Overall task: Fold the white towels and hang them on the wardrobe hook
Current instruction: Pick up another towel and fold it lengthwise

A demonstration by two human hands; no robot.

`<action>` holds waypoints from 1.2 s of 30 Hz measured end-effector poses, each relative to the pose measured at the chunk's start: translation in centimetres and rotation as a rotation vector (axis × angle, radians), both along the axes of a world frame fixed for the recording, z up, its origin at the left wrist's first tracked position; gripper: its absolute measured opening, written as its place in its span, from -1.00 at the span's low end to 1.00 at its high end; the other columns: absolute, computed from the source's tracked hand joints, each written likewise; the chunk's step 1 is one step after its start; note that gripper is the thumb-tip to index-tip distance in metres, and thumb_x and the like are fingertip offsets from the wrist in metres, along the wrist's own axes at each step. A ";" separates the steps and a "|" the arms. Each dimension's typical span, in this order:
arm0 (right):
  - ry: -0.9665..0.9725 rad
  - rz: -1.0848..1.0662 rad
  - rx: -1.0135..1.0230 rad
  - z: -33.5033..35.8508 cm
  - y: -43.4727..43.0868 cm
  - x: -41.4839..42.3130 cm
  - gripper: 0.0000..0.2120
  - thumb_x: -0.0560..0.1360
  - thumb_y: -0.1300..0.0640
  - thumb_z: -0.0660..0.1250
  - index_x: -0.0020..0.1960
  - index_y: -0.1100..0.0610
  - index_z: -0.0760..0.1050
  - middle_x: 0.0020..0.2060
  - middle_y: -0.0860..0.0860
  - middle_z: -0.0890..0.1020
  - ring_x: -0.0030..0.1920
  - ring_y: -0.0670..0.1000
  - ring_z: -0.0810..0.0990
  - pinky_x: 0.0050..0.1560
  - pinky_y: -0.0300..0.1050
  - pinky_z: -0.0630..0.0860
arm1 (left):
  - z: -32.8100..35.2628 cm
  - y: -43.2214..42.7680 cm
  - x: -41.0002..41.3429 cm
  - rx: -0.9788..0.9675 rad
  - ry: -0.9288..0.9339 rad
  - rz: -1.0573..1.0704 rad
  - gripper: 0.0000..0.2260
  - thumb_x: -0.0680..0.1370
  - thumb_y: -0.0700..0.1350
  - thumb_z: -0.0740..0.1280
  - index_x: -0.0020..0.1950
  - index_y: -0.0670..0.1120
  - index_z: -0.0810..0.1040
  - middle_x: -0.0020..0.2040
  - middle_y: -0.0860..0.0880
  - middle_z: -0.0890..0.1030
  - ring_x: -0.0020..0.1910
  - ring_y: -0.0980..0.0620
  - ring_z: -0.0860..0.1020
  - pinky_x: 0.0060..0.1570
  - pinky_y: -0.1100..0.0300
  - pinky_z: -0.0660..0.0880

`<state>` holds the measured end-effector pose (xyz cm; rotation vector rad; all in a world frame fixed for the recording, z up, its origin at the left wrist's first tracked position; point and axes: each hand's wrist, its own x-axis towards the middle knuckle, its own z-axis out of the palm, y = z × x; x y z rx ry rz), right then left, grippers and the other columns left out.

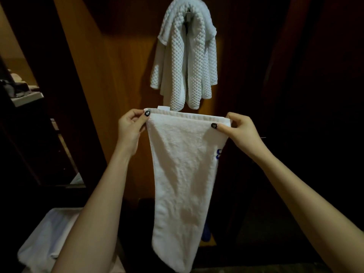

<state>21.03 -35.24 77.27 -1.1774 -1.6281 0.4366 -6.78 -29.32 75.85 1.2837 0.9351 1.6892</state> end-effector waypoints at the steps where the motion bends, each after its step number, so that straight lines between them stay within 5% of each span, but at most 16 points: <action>1: -0.001 -0.009 0.018 0.1 0.0 0.2 -0.58 0.51 0.06 0.41 -0.28 0.36 0.36 -0.36 0.10 0.44 -0.32 -0.03 0.44 -0.31 -0.12 0.34 | -0.1 0.0 -0.1 0.017 0.025 0.013 -0.89 0.53 -0.27 0.35 -0.15 -0.09 0.56 -0.33 0.10 0.63 -0.29 0.19 0.55 -0.21 0.31 0.49; 5: -0.067 -0.109 0.079 0.7 0.2 1.1 -0.70 0.50 0.11 0.42 -0.22 0.26 0.39 -0.35 0.00 0.45 -0.34 -0.12 0.38 -0.34 -0.18 0.31 | 0.0 -0.4 0.5 0.094 0.163 0.059 -0.82 0.47 -0.33 0.40 -0.16 -0.04 0.55 -0.18 -0.01 0.61 -0.16 0.14 0.57 -0.07 0.29 0.52; 9: -0.204 -0.175 0.076 1.1 0.3 2.6 -0.83 0.51 0.08 0.41 0.01 0.10 0.45 -0.23 -0.10 0.54 -0.25 -0.15 0.51 -0.30 -0.28 0.42 | 0.4 -0.4 1.2 0.246 0.328 0.059 -0.70 0.43 -0.42 0.39 -0.16 -0.01 0.48 -0.20 0.01 0.53 -0.23 0.26 0.51 -0.14 0.39 0.46; 12: -0.404 -0.192 0.076 1.2 0.3 3.7 -0.88 0.57 0.07 0.34 -0.07 0.10 0.46 -0.30 -0.12 0.52 -0.33 -0.23 0.49 -0.40 -0.41 0.34 | 0.4 0.1 1.8 0.289 0.531 0.056 -0.65 0.43 -0.47 0.30 -0.27 0.00 0.57 -0.23 0.08 0.58 -0.20 0.31 0.54 -0.06 0.41 0.43; 15: -0.441 -0.155 0.066 1.0 0.3 4.3 -0.86 0.60 0.11 0.31 -0.09 0.16 0.43 -0.34 -0.09 0.52 -0.36 -0.28 0.49 -0.42 -0.40 0.35 | 0.2 0.6 2.2 0.323 0.612 0.074 -0.70 0.44 -0.45 0.30 -0.16 -0.06 0.67 -0.16 0.12 0.61 -0.12 0.29 0.56 0.00 0.39 0.44; 17: -0.393 -0.103 0.040 1.0 0.3 4.6 -0.95 0.60 0.17 0.30 0.04 0.14 0.47 -0.18 -0.09 0.58 -0.21 -0.34 0.55 -0.31 -0.42 0.45 | 0.1 0.8 2.3 0.292 0.640 0.059 -0.76 0.48 -0.41 0.30 -0.05 -0.14 0.68 -0.11 0.08 0.63 -0.05 0.23 0.57 0.01 0.40 0.44; 20: -0.372 -0.029 -0.024 0.7 0.4 4.9 -0.70 0.59 0.26 0.28 0.27 0.02 0.52 0.10 -0.18 0.58 0.04 -0.24 0.59 -0.01 -0.40 0.53 | -0.9 0.7 2.5 0.159 0.594 -0.036 -0.78 0.50 -0.36 0.32 0.04 -0.13 0.66 -0.01 -0.02 0.64 0.00 0.21 0.56 0.01 0.44 0.43; 24: -0.567 -0.052 -0.070 -1.2 0.8 4.7 -0.71 0.57 0.31 0.26 0.18 0.07 0.62 0.13 -0.10 0.62 0.14 -0.16 0.56 0.11 -0.35 0.48 | -3.6 0.4 3.7 0.023 0.595 -0.044 -0.78 0.47 -0.30 0.42 0.08 -0.09 0.66 0.02 -0.01 0.60 -0.01 0.14 0.52 -0.11 0.56 0.37; 31: -0.154 0.043 -0.373 -2.3 -0.1 3.8 -0.88 0.54 0.29 0.34 -0.09 0.14 0.62 -0.16 0.03 0.68 -0.08 0.01 0.65 -0.07 -0.18 0.60 | -5.4 -0.5 6.7 0.049 0.480 0.195 -0.86 0.43 -0.34 0.42 -0.17 -0.11 0.65 -0.19 0.00 0.64 -0.20 0.21 0.54 -0.22 0.52 0.40; 36: -0.060 0.324 -0.564 -1.1 -2.6 1.7 -0.73 0.46 0.47 0.36 0.13 0.30 0.52 -0.07 0.17 0.68 -0.04 0.03 0.68 0.01 -0.21 0.61 | -5.0 -0.8 7.9 0.041 0.460 0.080 -0.82 0.44 -0.26 0.45 -0.11 0.03 0.65 -0.13 0.16 0.64 -0.07 0.15 0.58 -0.06 0.29 0.47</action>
